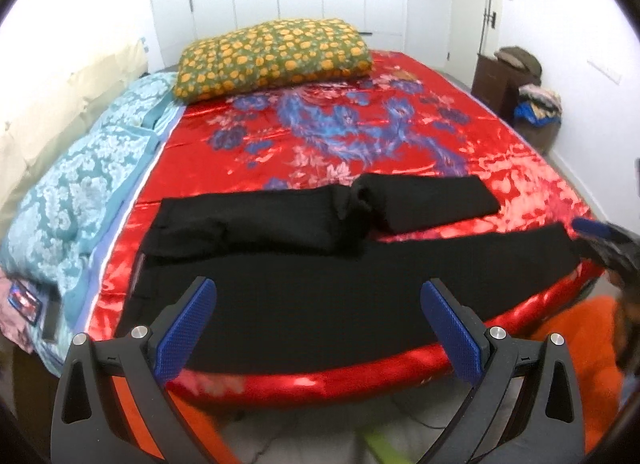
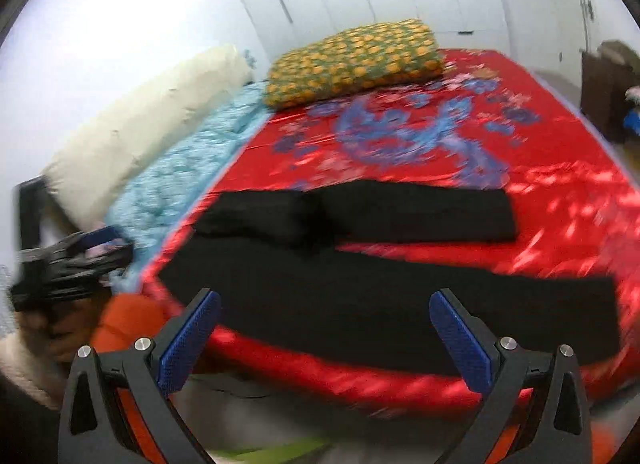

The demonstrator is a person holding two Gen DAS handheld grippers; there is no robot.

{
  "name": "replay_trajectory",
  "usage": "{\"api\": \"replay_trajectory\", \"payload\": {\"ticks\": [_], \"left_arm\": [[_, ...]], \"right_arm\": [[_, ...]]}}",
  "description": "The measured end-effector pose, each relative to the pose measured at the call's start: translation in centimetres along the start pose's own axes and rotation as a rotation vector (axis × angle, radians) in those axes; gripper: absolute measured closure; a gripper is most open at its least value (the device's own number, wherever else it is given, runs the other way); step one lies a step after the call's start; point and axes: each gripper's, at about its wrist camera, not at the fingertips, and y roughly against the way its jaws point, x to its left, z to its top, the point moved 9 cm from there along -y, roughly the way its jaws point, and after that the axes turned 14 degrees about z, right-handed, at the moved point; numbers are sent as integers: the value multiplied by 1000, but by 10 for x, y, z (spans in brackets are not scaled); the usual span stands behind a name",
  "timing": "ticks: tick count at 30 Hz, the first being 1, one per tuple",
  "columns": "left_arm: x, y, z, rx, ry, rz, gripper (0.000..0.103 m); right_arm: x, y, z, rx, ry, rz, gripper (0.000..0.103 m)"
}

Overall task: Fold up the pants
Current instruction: 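Lower the right gripper onto the black pants leg edge and grasp it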

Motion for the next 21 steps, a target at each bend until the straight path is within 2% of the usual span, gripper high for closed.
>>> {"api": "replay_trajectory", "payload": {"ticks": [5, 8, 9, 14, 17, 20, 21], "left_arm": [[-6, -28, -4, 74, 2, 1, 1], [-6, -47, -8, 126, 8, 24, 1], [-5, -55, -10, 148, 13, 31, 1], [-3, -82, -20, 231, 17, 71, 1], [-2, -98, -29, 285, 20, 86, 1], [-6, -114, -38, 341, 24, 78, 1], [-8, -118, -42, 358, 20, 76, 1]], "right_arm": [[-147, -29, 40, 46, -213, -73, 0], [-221, -61, 64, 94, -282, -113, 13], [-245, -74, 74, 109, -297, -128, 22], [-320, -124, 95, 165, -423, -121, 31], [-344, -149, 99, 198, -463, -100, 42], [-360, -173, 93, 278, -471, -101, 64], [-364, -179, 90, 319, -464, -111, 81]]}}
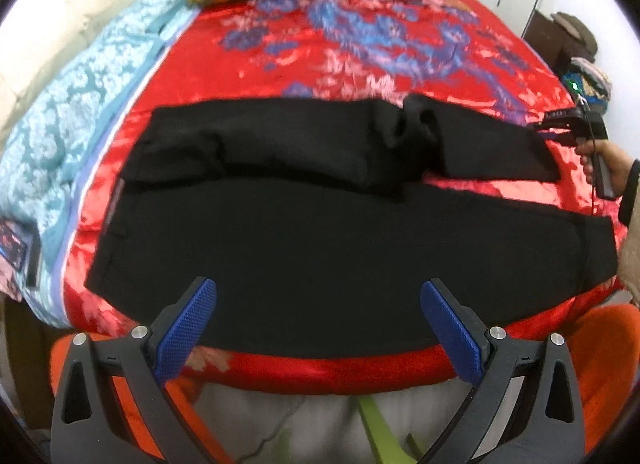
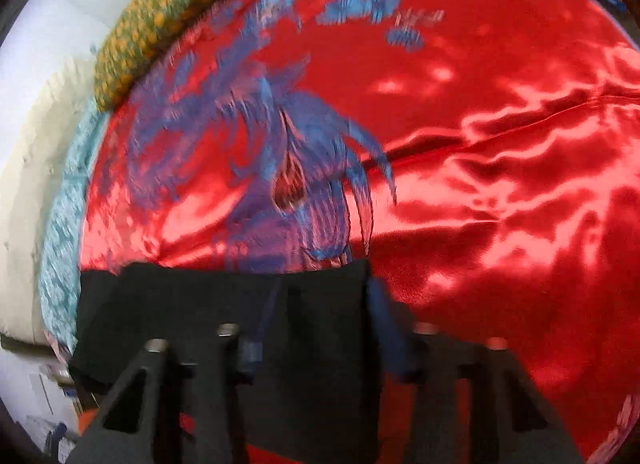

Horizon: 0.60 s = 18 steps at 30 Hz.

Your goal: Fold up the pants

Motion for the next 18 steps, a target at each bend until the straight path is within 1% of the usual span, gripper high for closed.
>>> {"api": "replay_trajectory", "payload": {"ticks": [1, 2, 3, 4, 5, 6, 8, 9, 10, 12, 14, 15, 17, 18], "left_arm": [[-3, -3, -1, 11, -6, 1, 1], [-7, -6, -3, 20, -16, 1, 1], [-11, -7, -5, 23, -24, 1, 1], [-14, -9, -5, 22, -30, 4, 1], [-16, -10, -6, 19, -33, 10, 1], [-18, -10, -6, 14, -33, 17, 1], [-22, -11, -4, 10, -31, 16, 1], [-24, -12, -3, 8, -26, 15, 1], [-25, -13, 0, 7, -22, 15, 1], [-27, -15, 4, 4, -17, 18, 1], [-28, -20, 7, 3, -25, 37, 1], [-27, -24, 10, 0, -27, 52, 1], [-21, -36, 21, -5, -20, 94, 1], [-14, -47, 34, -13, -5, 120, 1]], "right_arm": [[0, -3, -1, 40, 31, -39, 87], [5, -1, 1, 56, 77, -64, 88], [15, 7, 6, 48, 135, -81, 88], [30, 25, 19, 3, 210, -102, 88], [41, 42, 30, -46, 258, -115, 88], [53, 69, 48, -128, 316, -151, 88], [63, 110, 77, -253, 373, -218, 88], [61, 130, 93, -312, 394, -268, 88], [57, 141, 107, -354, 398, -306, 88], [38, 155, 129, -411, 367, -374, 89], [21, 150, 136, -404, 349, -459, 90], [5, 141, 137, -380, 337, -514, 90], [-15, 129, 131, -350, 296, -540, 90], [-23, 123, 127, -340, 274, -548, 90]]}}
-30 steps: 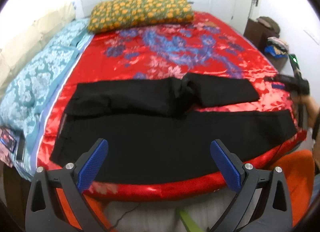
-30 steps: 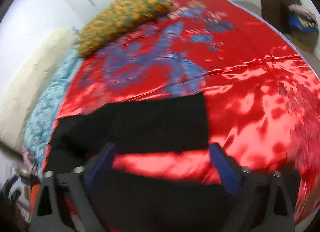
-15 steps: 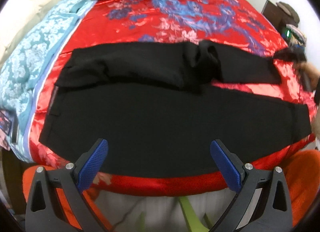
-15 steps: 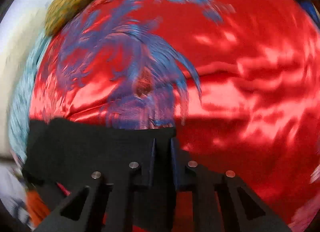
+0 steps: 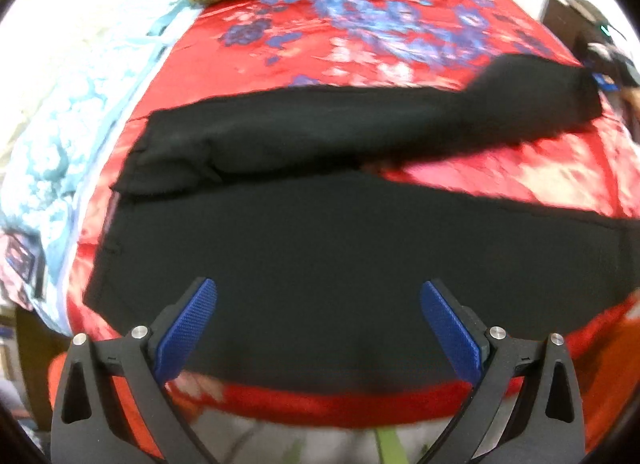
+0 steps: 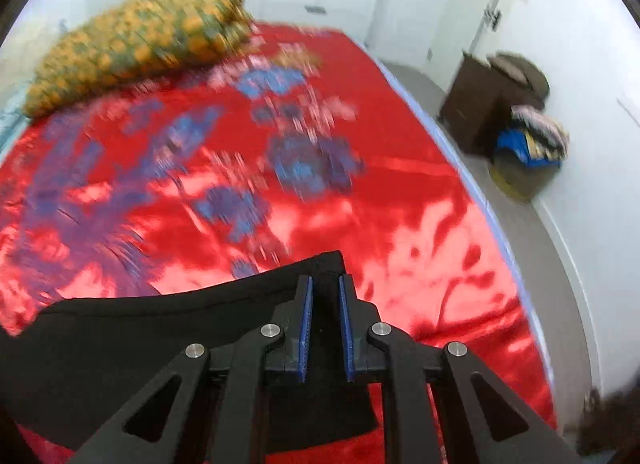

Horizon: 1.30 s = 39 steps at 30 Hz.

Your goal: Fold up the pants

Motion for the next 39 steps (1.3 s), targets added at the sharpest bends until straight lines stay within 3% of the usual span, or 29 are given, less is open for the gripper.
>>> {"api": "replay_trajectory", "payload": {"ticks": [3, 4, 6, 8, 12, 15, 17, 20, 24, 25, 26, 27, 28, 29, 31, 33, 35, 36, 37, 38, 39], "left_arm": [[24, -38, 54, -10, 85, 76, 1], [31, -50, 70, 10, 125, 67, 1], [38, -73, 107, 33, 188, -27, 1], [41, -94, 133, 11, 178, -12, 1], [-1, -129, 156, -46, -19, -40, 1], [-46, -161, 157, -39, -206, -38, 1], [-63, -191, 159, -16, -304, 40, 0], [-71, -199, 182, -143, -353, 137, 0], [-65, -215, 215, -129, -290, 231, 0], [-56, -217, 224, -152, -256, 310, 3], [-41, -221, 233, -165, -233, 448, 13], [-25, -231, 236, -134, -193, 494, 20], [-13, -240, 234, -72, -133, 453, 21], [-1, -245, 233, -20, -43, 359, 21], [21, -238, 233, 11, 78, 186, 20], [40, -223, 231, -7, 88, 37, 4], [47, -210, 224, -31, 14, -70, 3], [46, -204, 217, -33, -62, -110, 4], [44, -197, 211, -36, -131, -132, 4], [35, -187, 202, -48, -231, -148, 4], [22, -182, 196, -64, -313, -155, 4]], "right_arm": [[-6, -9, -27, 19, -31, -8, 90], [-7, -8, -34, 14, -34, -11, 90], [-13, 9, -42, -22, -52, 5, 90], [-16, 36, -50, -59, -50, 18, 90], [-24, 67, -71, -80, -13, 1, 90], [-23, 80, -84, -86, 2, -1, 90], [-21, 83, -91, -86, 2, 0, 90], [-18, 86, -93, -99, 3, 16, 90], [-2, 85, -80, -132, 27, 48, 90], [3, 84, -75, -137, 32, 58, 90], [9, 82, -69, -150, 31, 68, 90], [15, 81, -60, -165, 33, 77, 90], [20, 81, -53, -176, 38, 81, 90], [25, 80, -46, -186, 48, 84, 90], [33, 78, -32, -200, 71, 87, 90], [36, 69, -25, -173, 83, 100, 90], [34, 51, -29, -99, 64, 126, 87], [30, 39, -35, -45, 39, 138, 71], [28, 33, -41, -13, 19, 146, 40], [25, 28, -49, 14, -13, 153, 29], [24, 29, -56, 9, -41, 162, 26]]}}
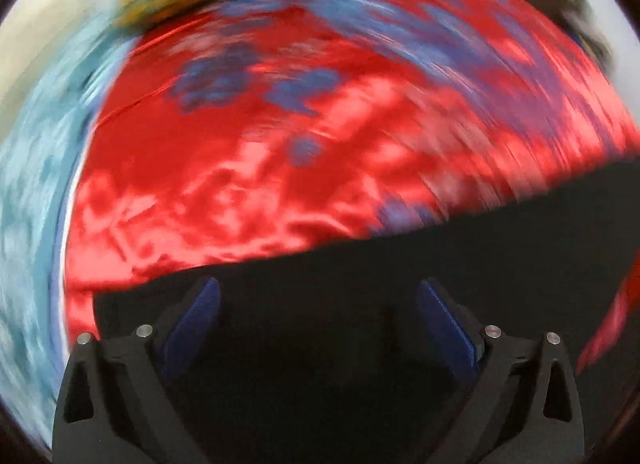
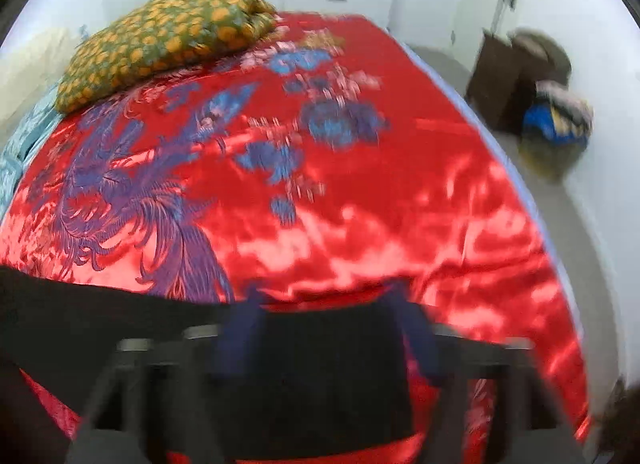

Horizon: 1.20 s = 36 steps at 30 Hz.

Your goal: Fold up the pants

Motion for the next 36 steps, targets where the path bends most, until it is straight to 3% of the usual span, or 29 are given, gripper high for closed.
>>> {"api": "replay_trajectory", "payload": {"ticks": [2, 4, 6, 8, 11, 13, 19, 20, 22, 23, 24, 31, 34, 36], "left_arm": [[-33, 4, -2, -32, -197, -3, 4], [-56, -3, 8, -80, -370, 46, 4], [-64, -16, 14, -75, -458, 48, 5], [-74, -29, 18, -37, -521, -34, 6], [-83, -45, 15, 65, -542, -251, 4], [-86, -57, 14, 130, -525, -353, 0], [-77, -63, 30, 193, -527, -407, 1], [-75, -64, 33, 183, -534, -387, 5], [-67, -61, 48, 101, -516, -326, 34], [-62, -57, 58, 77, -485, -330, 79], [-58, -52, 64, 82, -449, -362, 88], [-68, -40, 68, 9, -474, -203, 95], [-60, -37, 77, -22, -373, -90, 94], [-39, -53, 94, -26, -270, 37, 95]], "right_arm": [[4, 7, -18, -27, -49, 34, 26], [14, 13, -34, -37, -84, 67, 26], [31, 23, -56, -46, -112, 113, 26], [46, 34, -77, -41, -113, 146, 26], [67, 46, -110, -19, -113, 193, 26], [78, 49, -129, -8, -121, 210, 26], [100, 50, -171, -17, -180, 253, 26], [104, 50, -175, -20, -181, 256, 26], [112, 46, -181, -17, -178, 263, 26], [116, 44, -184, -16, -177, 264, 26], [119, 43, -186, -16, -178, 270, 26], [131, 50, -186, -38, -138, 271, 26], [128, 58, -184, -73, -129, 255, 26], [124, 60, -183, -96, -140, 241, 26]]}}
